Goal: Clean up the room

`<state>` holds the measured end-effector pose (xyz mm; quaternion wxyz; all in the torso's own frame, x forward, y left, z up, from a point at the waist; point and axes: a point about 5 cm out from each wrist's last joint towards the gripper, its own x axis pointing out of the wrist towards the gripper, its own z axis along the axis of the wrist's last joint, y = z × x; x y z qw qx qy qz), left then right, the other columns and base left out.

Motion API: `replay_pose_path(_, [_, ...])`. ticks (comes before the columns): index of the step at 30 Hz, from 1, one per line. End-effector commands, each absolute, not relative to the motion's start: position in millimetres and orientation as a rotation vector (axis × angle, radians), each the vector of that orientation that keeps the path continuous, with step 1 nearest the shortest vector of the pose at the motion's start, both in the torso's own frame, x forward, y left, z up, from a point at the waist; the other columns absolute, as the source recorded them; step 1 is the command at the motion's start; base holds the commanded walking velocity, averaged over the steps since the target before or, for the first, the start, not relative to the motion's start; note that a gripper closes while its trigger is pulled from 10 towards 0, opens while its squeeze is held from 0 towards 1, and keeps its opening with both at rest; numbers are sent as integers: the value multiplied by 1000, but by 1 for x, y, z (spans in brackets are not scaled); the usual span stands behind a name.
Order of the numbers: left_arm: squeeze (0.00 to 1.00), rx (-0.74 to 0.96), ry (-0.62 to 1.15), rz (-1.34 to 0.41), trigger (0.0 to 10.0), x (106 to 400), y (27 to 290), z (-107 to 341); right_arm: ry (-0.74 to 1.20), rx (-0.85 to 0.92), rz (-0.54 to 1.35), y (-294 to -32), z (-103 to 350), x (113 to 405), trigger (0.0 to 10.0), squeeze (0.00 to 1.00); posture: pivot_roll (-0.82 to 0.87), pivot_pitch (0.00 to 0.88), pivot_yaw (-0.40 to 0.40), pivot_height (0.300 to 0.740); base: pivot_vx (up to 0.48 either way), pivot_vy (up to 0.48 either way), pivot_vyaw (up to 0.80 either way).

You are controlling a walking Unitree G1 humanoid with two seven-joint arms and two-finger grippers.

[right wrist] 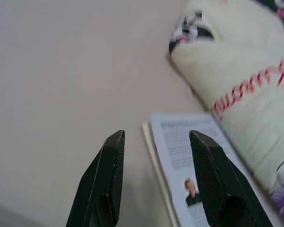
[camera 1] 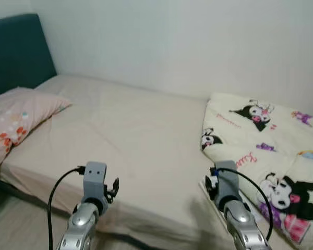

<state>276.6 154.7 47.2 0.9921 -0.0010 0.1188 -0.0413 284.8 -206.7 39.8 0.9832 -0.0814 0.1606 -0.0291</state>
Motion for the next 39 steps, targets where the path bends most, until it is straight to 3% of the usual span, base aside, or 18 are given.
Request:
replay_pose_path(1, [0, -6, 262, -97, 10000, 272, 154, 43, 334, -136, -88, -214, 38, 281, 10000, 0, -4, 67, -26, 619, 0, 0, 0])
replay_pose_path(15, [0, -7, 216, -122, 10000, 274, 152, 53, 331, -66, -192, -230, 38, 273, 10000, 0, 2, 80, -4, 574, 0, 0, 0])
replay_pose_path(23, [0, -73, 112, -133, 10000, 274, 154, 71, 208, 219, -328, -235, 49, 272, 10000, 0, 11, 93, -8, 569, 0, 0, 0])
replay_pose_path(32, [0, -83, 82, -190, 10000, 270, 155, 78, 229, 426, -397, -234, 36, 262, 10000, 0, 21, 104, -9, 569, 0, 0, 0])
replay_pose_path(39, [0, -45, 73, -253, 10000, 267, 153, 82, 255, 564, -544, -248, 18, 248, 10000, 0, 42, 102, 0, 569, 0, 0, 0])
